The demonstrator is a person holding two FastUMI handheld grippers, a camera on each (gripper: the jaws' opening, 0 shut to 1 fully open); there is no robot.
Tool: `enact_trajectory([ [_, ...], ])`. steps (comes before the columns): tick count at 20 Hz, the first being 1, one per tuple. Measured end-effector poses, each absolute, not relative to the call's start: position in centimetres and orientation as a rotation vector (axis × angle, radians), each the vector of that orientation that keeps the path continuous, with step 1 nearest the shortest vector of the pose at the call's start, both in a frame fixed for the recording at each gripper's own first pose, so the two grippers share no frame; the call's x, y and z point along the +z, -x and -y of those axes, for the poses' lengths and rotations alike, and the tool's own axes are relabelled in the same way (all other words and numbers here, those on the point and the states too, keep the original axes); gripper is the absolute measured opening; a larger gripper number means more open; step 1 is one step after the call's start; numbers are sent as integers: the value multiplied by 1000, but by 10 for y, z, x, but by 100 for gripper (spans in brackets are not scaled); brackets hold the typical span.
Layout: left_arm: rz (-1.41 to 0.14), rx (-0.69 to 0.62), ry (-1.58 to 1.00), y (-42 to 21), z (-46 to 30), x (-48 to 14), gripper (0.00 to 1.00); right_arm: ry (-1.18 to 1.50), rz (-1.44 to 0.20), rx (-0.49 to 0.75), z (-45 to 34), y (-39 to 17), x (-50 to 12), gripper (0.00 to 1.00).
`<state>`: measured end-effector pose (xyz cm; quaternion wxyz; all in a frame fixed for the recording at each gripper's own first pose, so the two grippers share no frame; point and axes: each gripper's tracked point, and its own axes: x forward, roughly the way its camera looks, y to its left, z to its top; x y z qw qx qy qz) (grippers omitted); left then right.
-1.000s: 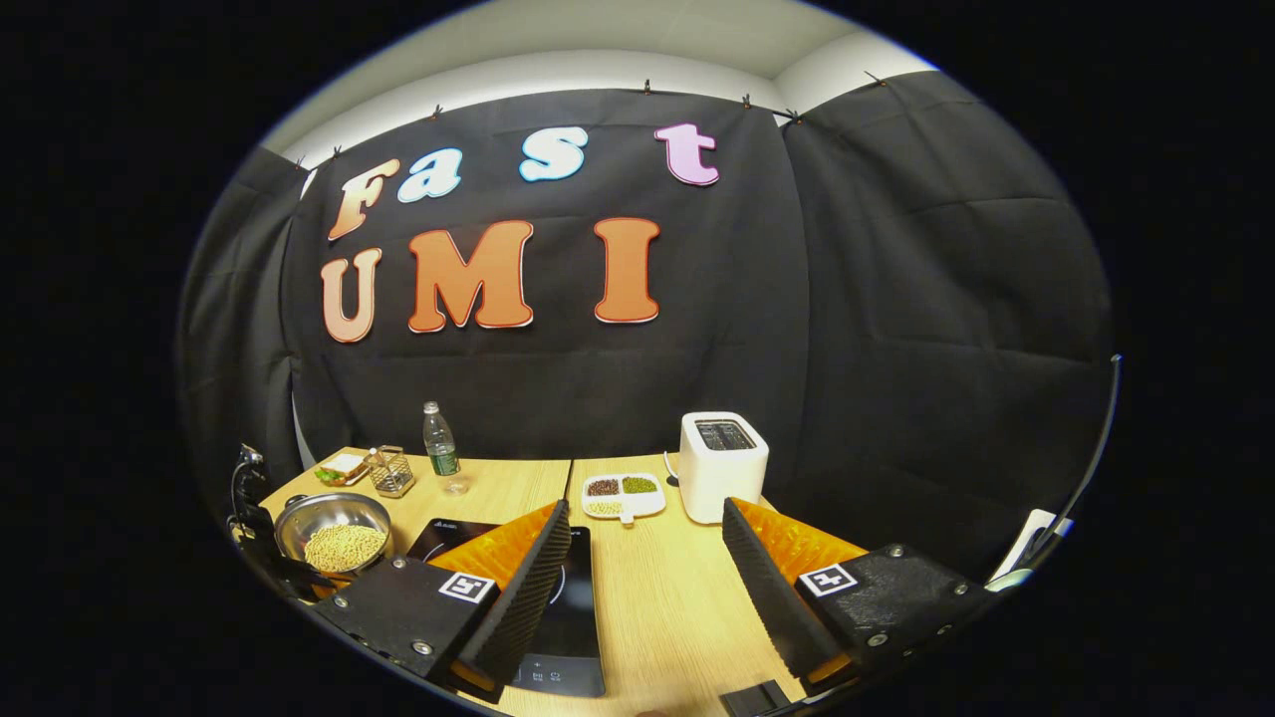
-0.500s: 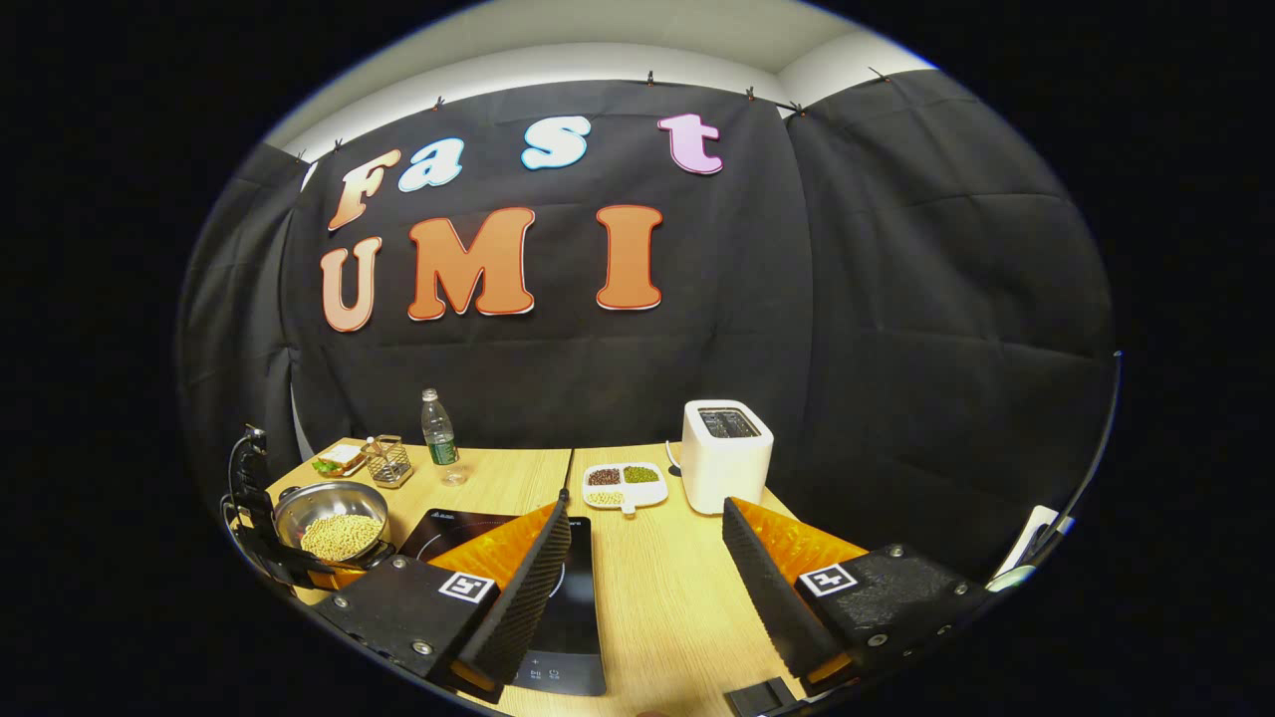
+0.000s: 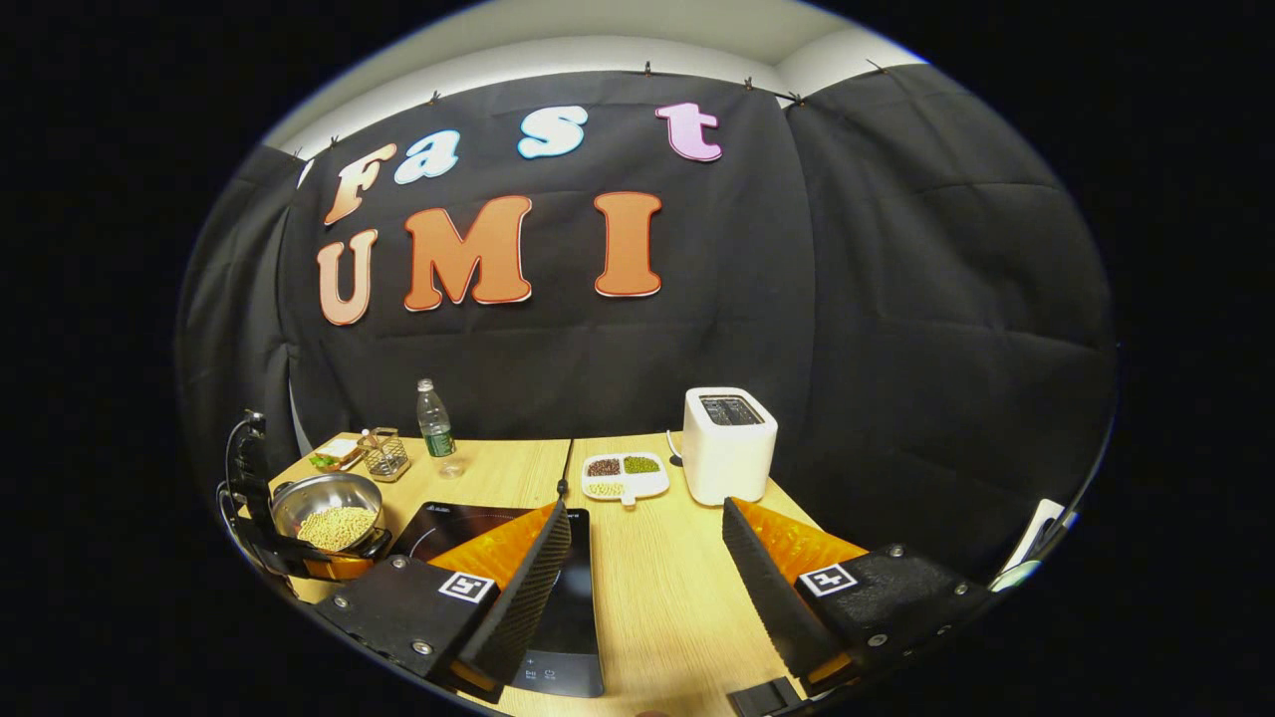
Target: First push the handle of the pot to place it horizontally, then grasp the pot with both hands and set it on the induction cooktop.
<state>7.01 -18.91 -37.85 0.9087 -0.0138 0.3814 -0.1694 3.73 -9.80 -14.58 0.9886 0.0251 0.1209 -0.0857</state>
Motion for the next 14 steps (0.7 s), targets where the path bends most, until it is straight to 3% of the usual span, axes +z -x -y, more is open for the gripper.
enact_trajectory([
  [14, -767, -353, 14, -90, 191, -381, 1, -48, -267, -209, 108, -46, -158, 95],
])
